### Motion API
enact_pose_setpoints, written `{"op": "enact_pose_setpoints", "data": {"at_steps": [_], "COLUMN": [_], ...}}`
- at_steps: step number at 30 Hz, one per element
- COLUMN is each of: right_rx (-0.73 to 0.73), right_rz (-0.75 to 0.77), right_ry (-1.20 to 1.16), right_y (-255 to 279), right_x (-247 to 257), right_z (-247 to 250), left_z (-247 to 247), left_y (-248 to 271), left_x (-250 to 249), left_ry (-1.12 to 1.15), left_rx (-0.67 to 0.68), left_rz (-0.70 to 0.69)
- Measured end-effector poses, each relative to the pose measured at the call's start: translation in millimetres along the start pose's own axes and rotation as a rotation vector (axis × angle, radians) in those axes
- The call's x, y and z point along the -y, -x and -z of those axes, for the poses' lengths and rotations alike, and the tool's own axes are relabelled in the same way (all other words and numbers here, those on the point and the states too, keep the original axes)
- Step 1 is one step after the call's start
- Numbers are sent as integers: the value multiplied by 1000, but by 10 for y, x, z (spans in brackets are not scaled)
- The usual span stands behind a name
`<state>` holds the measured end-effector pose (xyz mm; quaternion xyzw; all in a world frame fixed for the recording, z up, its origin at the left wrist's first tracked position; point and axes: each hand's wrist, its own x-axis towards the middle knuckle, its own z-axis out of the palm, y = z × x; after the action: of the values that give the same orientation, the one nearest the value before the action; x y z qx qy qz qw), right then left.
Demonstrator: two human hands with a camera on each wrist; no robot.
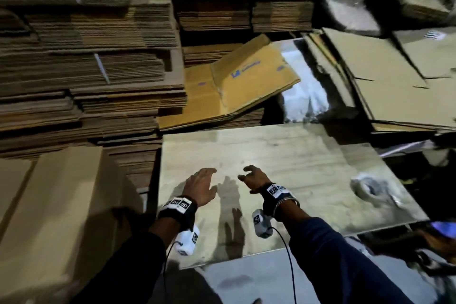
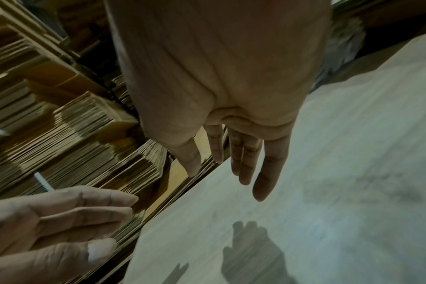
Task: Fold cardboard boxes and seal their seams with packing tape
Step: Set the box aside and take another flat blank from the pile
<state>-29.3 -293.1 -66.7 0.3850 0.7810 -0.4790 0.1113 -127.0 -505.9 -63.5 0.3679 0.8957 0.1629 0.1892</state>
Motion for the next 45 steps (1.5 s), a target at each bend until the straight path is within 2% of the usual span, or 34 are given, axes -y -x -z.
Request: {"op": "enact_pose_setpoints", "data": {"at_steps": [5, 8, 13, 18, 21, 25, 29, 35, 38, 40, 45], "right_rx": [-80, -94, -149, -221, -310, -361, -402, -622, -693, -675, -455], "right_rz": [-33, -58, -76, -85, -34, 4, 115, 270, 221, 165, 10], "right_ry": [-25, -25, -58, -86, -82, -35, 145, 238, 262, 286, 408], "right_y": [-84, -200, -487, -753, -981, -1179, -1356, -1691, -1848, -1969, -2369], "right_x": [-587, -867, -1130, -1285, -1431, -1485, -1430, -1368, -1378, -1370, -1671], "right_z": [989, 1353, 1880, 2479, 2861, 3264, 3740, 4702, 5093, 5279, 5613], "left_z": [-311, -464, -591, -540, -513, -543, -583, -619, -660, -687, -867], "left_y": [-494, -745, -1311, -1896, -2189, -2486, -2786, -3247, -3487, -3637, -3967], "left_x": [-1023, -1447, -1942, -2425, -2704, -3025, -3351, -3942, -4331, -4571, -5124], "left_ry": [59, 84, 83, 96, 108, 114, 136, 162, 154, 158, 144], "left_rx": [27, 56, 102, 126, 106, 98, 51, -32, -48, -41, -17], "left_rz": [-55, -88, -166, -187, -252, -274, -274, -221, -227, -219, -216]}}
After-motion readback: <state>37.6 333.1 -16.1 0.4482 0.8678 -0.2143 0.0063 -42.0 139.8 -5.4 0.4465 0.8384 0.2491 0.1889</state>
